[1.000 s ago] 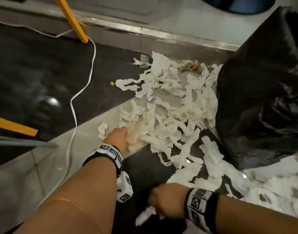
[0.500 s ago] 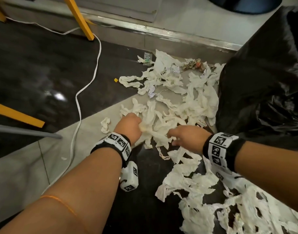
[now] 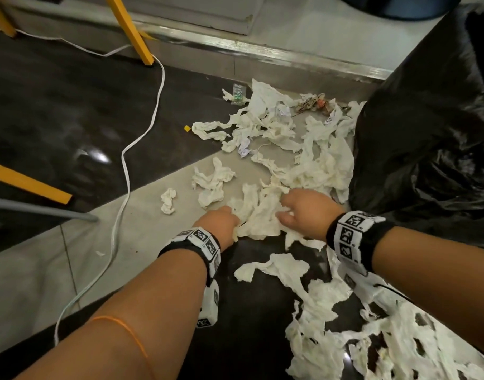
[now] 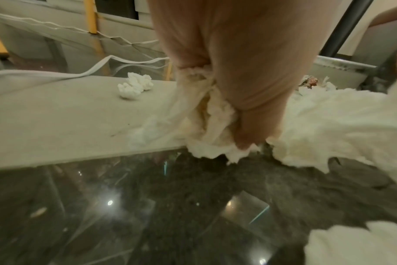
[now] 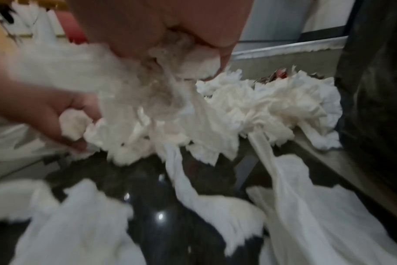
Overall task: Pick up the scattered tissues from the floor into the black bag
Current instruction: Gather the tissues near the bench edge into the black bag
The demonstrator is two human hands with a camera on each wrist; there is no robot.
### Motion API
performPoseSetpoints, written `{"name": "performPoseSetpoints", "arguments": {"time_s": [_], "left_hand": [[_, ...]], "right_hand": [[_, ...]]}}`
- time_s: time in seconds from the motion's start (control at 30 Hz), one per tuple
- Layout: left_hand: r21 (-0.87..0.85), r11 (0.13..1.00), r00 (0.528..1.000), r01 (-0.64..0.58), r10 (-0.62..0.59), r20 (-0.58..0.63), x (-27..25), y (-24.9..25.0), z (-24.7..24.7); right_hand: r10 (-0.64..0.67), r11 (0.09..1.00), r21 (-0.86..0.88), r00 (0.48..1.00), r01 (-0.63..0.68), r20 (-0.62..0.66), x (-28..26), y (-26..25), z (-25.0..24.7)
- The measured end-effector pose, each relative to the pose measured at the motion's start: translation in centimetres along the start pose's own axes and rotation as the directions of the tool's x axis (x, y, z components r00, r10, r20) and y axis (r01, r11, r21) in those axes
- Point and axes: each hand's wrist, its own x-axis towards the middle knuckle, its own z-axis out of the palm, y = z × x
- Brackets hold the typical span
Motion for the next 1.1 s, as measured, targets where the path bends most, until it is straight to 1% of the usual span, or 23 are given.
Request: {"name": "performPoseSetpoints", "arguments": {"time_s": [0.1,0.2,0.27,0.3,0.37,0.43,0.5,0.57,0.6,0.67,0.7,0.73,0.77,0.8,0.83,0.9,0.97,1.1], "left_hand": [[-0.005,1.0,0.998,-0.005,0.005,-0.06,-0.3,0.4,-1.1],[-0.123,0.992,0.987,-0.01,-0.01,-0.158,-0.7,0.3,-1.6],[-0.221,0.975,0.983,-0.024,-0.017,-0.183,-0.8,0.0,-1.4],[-0.235,0.972,0.985,-0.022,-0.019,-0.17,-0.8,-0.2,-1.2],[-0.183,0.983,0.991,0.004,-0.028,-0.133,-0.7,-0.4,-0.9],[-0.123,0.992,0.989,0.033,-0.05,-0.139,-0.7,-0.6,-0.7],[-0.095,0.994,0.986,0.052,-0.066,-0.155,-0.8,-0.8,-0.7],[-0.062,0.996,0.984,0.064,-0.073,-0.163,-0.9,-1.0,-0.8],[-0.057,0.996,0.982,0.069,-0.077,-0.17,-1.0,-1.1,-0.8],[-0.074,0.994,0.978,0.081,-0.093,-0.187,-0.9,-1.5,-0.9],[-0.091,0.992,0.975,0.088,-0.105,-0.196,-0.9,-1.7,-1.0],[-0.111,0.989,0.972,0.099,-0.12,-0.2,-1.0,-1.9,-1.1],[-0.133,0.985,0.969,0.113,-0.139,-0.206,-1.0,-2.2,-1.1],[-0.155,0.98,0.963,0.126,-0.158,-0.217,-1.0,-2.6,-1.1],[-0.178,0.975,0.957,0.129,-0.169,-0.235,-1.0,-3.0,-1.0],[-0.236,0.965,0.937,0.114,-0.183,-0.296,-1.0,-3.6,-0.6],[-0.27,0.956,0.92,0.116,-0.206,-0.334,-1.0,-4.1,-0.3],[-0.182,0.969,0.936,0.165,-0.212,-0.282,-0.6,-4.8,-0.1]], "right_hand": [[0.053,0.99,0.137,0.992,-0.037,-0.114,0.6,0.2,-1.4],[0.094,0.969,0.242,0.974,-0.043,-0.205,1.6,0.0,-1.9],[0.147,0.956,0.282,0.965,-0.082,-0.217,2.2,-0.3,-2.1],[0.162,0.953,0.286,0.964,-0.097,-0.213,2.4,-0.5,-2.2],[0.171,0.951,0.288,0.966,-0.111,-0.194,2.5,-0.9,-2.3],[0.194,0.948,0.283,0.971,-0.148,-0.141,2.4,-1.3,-2.3],[0.196,0.958,0.221,0.979,-0.181,-0.049,2.1,-1.3,-1.9],[0.157,0.976,0.145,0.987,-0.161,0.034,1.8,-1.4,-0.8],[0.116,0.988,0.099,0.991,-0.122,0.061,1.8,-1.4,0.0],[-0.028,0.999,-0.03,0.991,0.032,0.131,1.7,-1.4,1.6],[-0.102,0.987,-0.1,0.975,0.123,0.198,1.6,-1.6,2.3],[-0.147,0.966,-0.164,0.95,0.198,0.276,1.5,-1.7,3.1],[-0.163,0.943,-0.222,0.925,0.248,0.343,1.5,-1.9,3.5],[-0.166,0.921,-0.269,0.91,0.28,0.38,1.5,-2.0,3.8],[-0.166,0.907,-0.302,0.908,0.294,0.385,1.5,-2.1,4.0],[-0.161,0.903,-0.328,0.927,0.277,0.338,1.5,-2.3,3.8],[-0.157,0.92,-0.312,0.953,0.236,0.257,1.6,-2.3,3.0],[-0.11,0.972,-0.199,0.99,0.125,0.085,1.7,-2.4,1.1]]}}
